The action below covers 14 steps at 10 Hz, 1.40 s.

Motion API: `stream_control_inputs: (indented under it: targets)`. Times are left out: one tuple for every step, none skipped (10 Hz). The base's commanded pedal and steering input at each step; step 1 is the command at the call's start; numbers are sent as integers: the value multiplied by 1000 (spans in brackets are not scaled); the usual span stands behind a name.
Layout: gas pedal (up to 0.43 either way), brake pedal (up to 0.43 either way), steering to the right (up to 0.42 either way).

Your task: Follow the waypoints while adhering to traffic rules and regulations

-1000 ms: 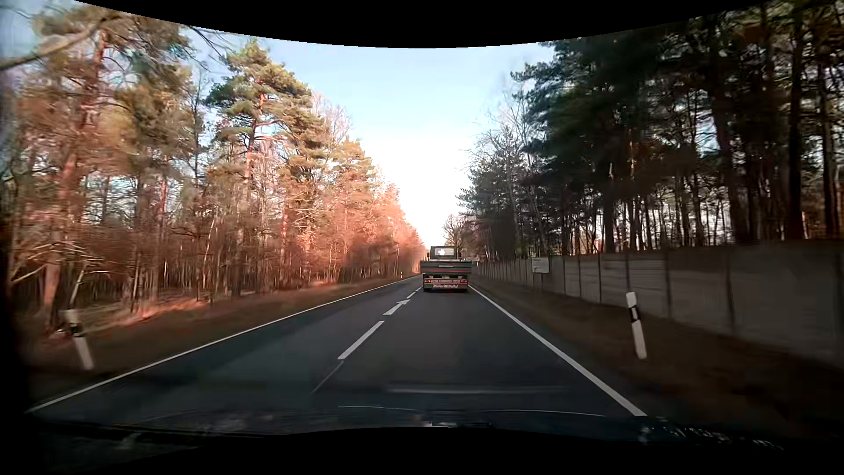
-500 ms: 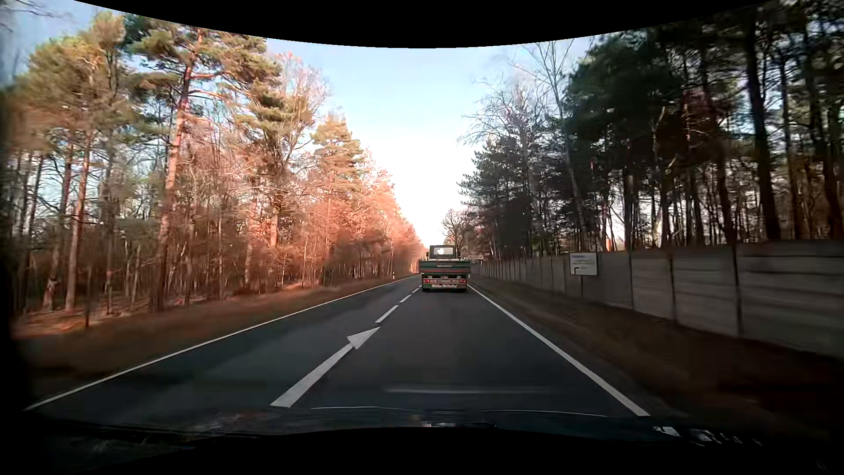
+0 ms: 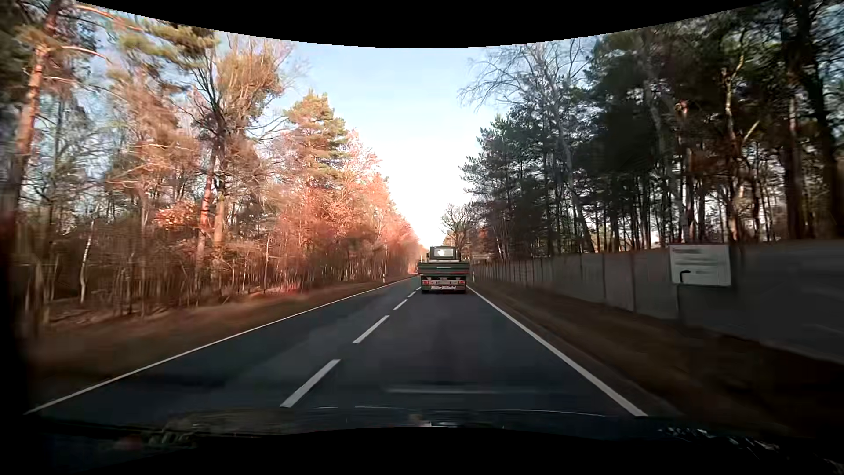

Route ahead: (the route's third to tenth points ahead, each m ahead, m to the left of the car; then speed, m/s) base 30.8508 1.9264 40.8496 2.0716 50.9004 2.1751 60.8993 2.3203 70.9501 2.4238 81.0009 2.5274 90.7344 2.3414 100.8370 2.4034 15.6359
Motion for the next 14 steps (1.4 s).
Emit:
stream_control_inputs:
  targets:
    - [87, 0, -1]
    - [87, 0, -1]
    - [87, 0, -2]
    - [87, 0, -3]
    - [87, 0, -2]
    - [87, 0, -3]
    - [87, 0, -2]
    - [87, 0, -2]
    - [87, 0, -3]
    - [87, 0, -2]
    - [87, 0, -2]
    - [87, 0, -2]
    - [87, 0, -1]
    - [87, 0, -1]
